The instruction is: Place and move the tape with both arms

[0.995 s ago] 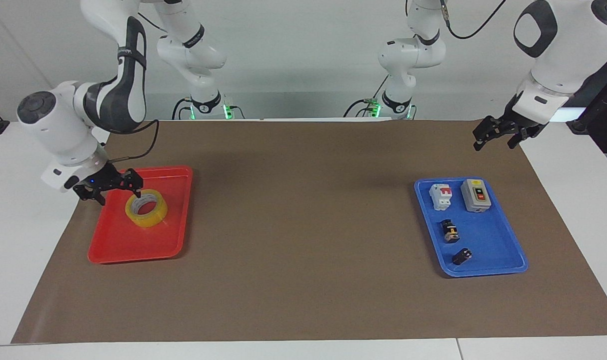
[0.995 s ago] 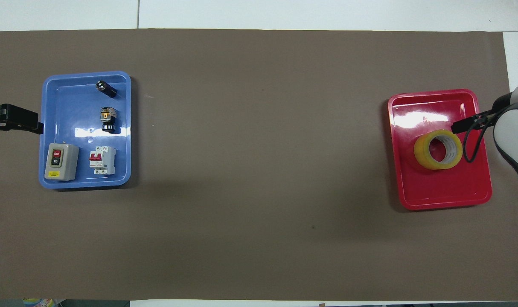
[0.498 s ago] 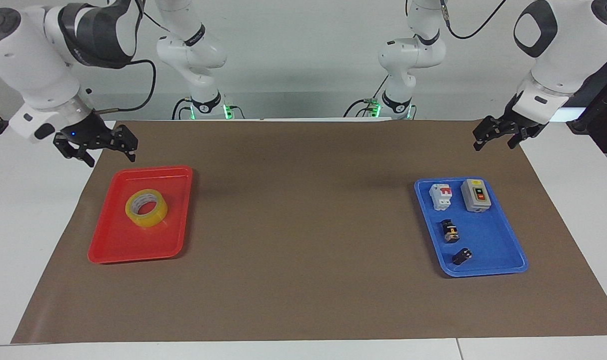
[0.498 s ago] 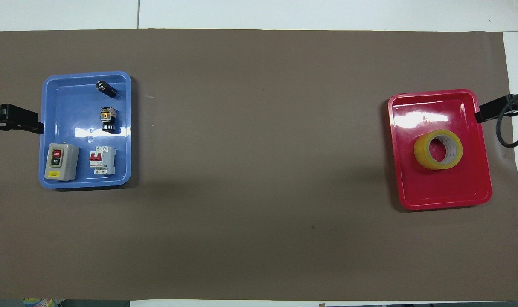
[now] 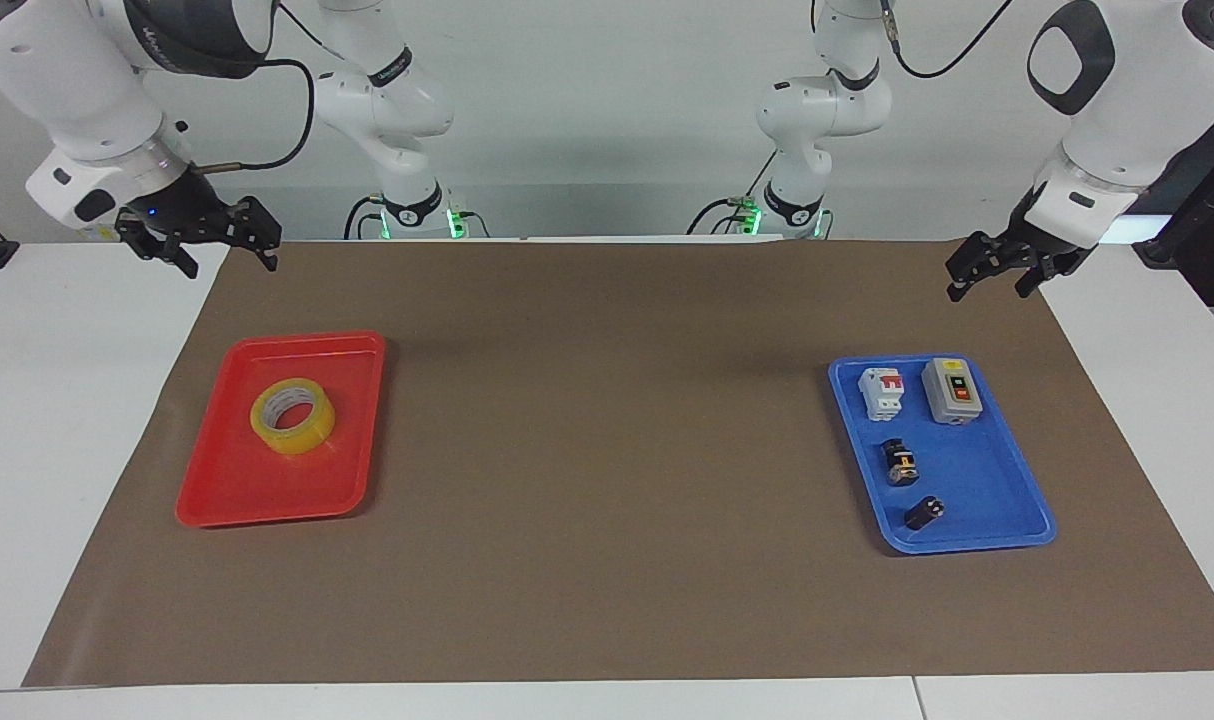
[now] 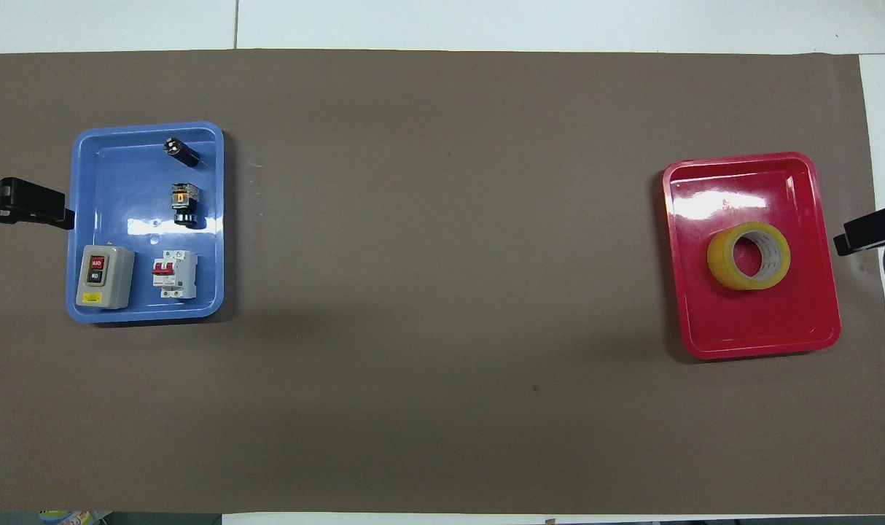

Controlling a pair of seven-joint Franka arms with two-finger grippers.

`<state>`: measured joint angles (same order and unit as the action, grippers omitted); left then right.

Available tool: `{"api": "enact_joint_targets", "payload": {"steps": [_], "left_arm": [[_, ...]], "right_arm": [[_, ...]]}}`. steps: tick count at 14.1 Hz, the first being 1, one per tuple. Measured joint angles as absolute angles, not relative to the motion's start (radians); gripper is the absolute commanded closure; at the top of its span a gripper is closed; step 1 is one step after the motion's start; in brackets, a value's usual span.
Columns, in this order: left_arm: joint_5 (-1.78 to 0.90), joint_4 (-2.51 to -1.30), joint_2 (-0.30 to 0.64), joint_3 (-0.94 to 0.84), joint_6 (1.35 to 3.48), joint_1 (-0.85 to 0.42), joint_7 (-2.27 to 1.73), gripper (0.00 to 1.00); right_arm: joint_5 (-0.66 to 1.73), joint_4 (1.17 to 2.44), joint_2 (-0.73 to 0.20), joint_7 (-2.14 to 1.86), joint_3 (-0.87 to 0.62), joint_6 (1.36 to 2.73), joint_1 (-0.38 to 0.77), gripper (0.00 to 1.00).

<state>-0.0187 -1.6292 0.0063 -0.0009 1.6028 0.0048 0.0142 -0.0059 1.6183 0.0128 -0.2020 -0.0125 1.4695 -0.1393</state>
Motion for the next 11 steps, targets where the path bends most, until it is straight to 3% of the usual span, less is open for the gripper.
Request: {"api": "enact_joint_targets", "payload": {"steps": [11], "left_arm": [[-0.019, -1.629, 0.006, -0.001, 1.603, 0.005, 0.014, 0.00]], "right_arm": [[-0.007, 1.620, 0.026, -0.143, -0.005, 1.536, -0.098, 0.00]]}}
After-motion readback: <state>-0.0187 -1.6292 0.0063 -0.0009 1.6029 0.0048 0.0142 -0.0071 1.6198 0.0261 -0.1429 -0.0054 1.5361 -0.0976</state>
